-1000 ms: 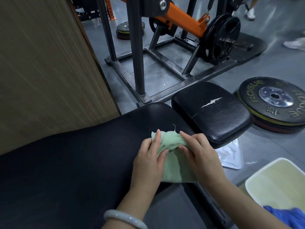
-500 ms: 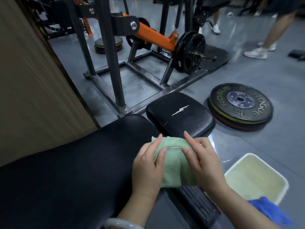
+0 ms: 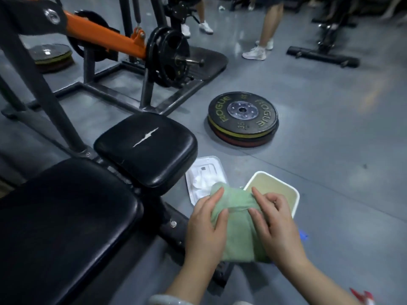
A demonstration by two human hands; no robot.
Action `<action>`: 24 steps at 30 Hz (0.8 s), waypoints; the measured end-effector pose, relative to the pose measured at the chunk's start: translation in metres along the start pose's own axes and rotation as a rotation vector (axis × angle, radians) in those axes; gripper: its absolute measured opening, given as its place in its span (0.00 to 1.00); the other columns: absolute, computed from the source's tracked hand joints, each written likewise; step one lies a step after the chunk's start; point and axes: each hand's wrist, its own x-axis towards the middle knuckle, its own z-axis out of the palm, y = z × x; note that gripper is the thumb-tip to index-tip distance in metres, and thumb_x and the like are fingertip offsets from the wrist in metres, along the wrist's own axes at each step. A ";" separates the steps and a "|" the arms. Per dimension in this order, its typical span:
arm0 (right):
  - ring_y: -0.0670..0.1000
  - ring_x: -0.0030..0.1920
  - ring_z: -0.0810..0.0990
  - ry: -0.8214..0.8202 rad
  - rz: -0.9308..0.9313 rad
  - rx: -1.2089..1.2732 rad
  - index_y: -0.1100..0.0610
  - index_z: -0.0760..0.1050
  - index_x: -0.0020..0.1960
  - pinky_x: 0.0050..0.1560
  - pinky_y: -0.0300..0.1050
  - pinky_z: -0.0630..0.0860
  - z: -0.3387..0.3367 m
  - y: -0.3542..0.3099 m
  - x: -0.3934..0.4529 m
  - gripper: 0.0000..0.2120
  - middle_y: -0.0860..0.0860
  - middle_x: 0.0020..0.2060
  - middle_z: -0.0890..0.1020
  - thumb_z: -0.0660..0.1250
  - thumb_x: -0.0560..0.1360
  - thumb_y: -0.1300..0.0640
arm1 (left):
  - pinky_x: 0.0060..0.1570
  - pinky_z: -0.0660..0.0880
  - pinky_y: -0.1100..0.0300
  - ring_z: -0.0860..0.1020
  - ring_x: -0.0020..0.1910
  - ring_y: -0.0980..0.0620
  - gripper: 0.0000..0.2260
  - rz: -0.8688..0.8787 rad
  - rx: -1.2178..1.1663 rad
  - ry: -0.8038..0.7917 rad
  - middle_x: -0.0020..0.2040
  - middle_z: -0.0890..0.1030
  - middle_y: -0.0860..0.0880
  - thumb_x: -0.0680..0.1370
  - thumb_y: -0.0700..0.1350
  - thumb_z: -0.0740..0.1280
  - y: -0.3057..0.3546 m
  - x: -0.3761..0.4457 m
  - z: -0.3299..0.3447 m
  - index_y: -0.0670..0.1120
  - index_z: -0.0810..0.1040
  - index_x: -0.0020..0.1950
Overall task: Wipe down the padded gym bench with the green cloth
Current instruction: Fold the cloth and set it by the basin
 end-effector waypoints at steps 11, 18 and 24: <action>0.46 0.46 0.71 0.028 0.054 -0.188 0.49 0.69 0.65 0.35 0.40 0.73 0.034 0.118 -0.025 0.21 0.45 0.48 0.66 0.65 0.72 0.55 | 0.56 0.58 0.82 0.67 0.57 0.71 0.25 -0.005 0.150 -0.253 0.60 0.75 0.56 0.73 0.58 0.57 -0.089 0.007 0.089 0.51 0.75 0.67; 0.51 0.42 0.79 -0.075 0.242 -0.179 0.53 0.74 0.67 0.36 0.42 0.71 0.097 0.160 -0.018 0.20 0.52 0.53 0.74 0.68 0.76 0.57 | 0.58 0.63 0.70 0.71 0.64 0.57 0.21 -0.087 0.331 -0.355 0.68 0.71 0.55 0.78 0.52 0.59 -0.148 0.033 0.107 0.55 0.69 0.72; 0.56 0.47 0.79 -0.135 0.287 -0.214 0.52 0.71 0.70 0.33 0.48 0.74 0.131 0.185 -0.014 0.21 0.54 0.55 0.74 0.66 0.77 0.55 | 0.63 0.68 0.56 0.68 0.68 0.53 0.21 -0.152 0.454 -0.424 0.72 0.65 0.54 0.82 0.47 0.59 -0.188 0.043 0.122 0.56 0.62 0.75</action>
